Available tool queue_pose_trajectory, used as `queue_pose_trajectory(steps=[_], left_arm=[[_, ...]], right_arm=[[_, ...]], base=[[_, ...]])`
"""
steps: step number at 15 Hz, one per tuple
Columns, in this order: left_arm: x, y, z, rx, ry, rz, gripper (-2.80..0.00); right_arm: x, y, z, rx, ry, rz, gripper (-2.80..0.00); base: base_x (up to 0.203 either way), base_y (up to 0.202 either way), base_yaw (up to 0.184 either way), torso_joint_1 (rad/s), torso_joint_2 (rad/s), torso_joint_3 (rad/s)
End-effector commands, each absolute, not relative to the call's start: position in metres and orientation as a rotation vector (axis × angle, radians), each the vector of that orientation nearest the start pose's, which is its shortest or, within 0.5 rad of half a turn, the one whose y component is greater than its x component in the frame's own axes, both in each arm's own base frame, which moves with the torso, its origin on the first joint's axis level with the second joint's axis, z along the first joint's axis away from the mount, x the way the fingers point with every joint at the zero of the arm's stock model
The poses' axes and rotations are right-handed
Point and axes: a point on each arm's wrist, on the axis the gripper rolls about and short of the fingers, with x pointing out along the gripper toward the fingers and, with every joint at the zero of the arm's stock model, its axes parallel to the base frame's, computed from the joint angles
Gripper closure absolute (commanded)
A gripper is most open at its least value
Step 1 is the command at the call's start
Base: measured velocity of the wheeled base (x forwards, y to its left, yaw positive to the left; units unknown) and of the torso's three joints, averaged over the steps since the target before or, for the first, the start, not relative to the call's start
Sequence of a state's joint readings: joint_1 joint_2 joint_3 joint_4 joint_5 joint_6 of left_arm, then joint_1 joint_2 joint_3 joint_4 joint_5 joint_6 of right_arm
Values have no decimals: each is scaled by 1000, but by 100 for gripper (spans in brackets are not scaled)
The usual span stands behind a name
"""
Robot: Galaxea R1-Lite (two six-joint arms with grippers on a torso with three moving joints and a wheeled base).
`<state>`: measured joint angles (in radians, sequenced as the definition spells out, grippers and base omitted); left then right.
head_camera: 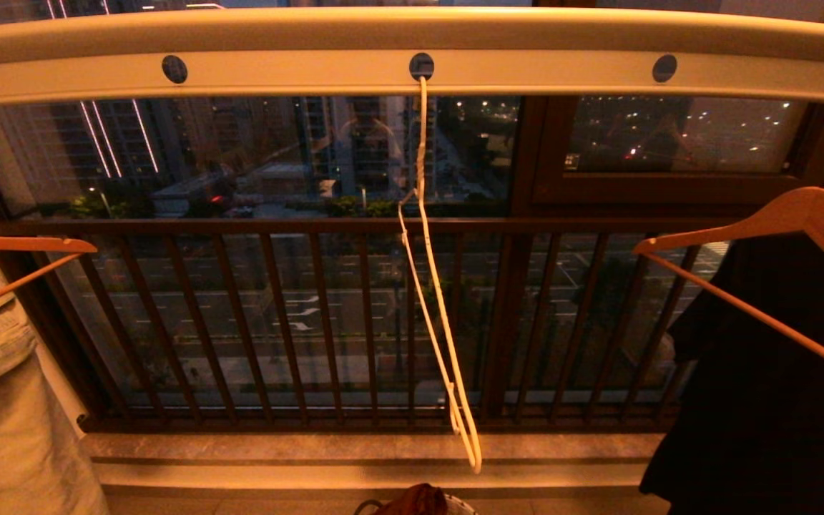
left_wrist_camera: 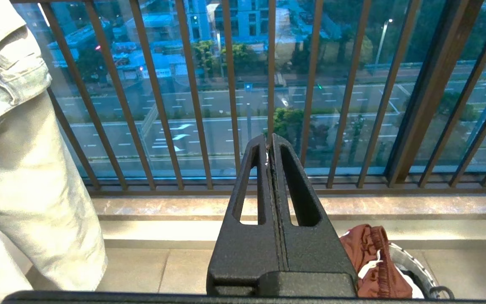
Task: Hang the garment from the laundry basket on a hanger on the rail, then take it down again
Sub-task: Pick up the clothes rack on the clothesline
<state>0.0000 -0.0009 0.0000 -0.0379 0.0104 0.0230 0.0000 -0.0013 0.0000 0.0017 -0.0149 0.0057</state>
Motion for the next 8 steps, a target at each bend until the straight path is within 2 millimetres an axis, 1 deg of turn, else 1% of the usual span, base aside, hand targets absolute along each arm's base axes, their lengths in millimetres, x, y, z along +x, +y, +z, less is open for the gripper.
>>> queue_pose_trajectory(steps=[1, 8], left_arm=[[-22, 0, 76, 23, -27, 11, 0], [-22, 0, 76, 23, -27, 11, 0]], right_arm=[[-23, 0, 75, 5, 0, -14, 0], [-23, 0, 75, 2, 6, -15, 0]], base=[[0, 0, 0, 0, 0, 0], [0, 0, 0, 0, 0, 0]])
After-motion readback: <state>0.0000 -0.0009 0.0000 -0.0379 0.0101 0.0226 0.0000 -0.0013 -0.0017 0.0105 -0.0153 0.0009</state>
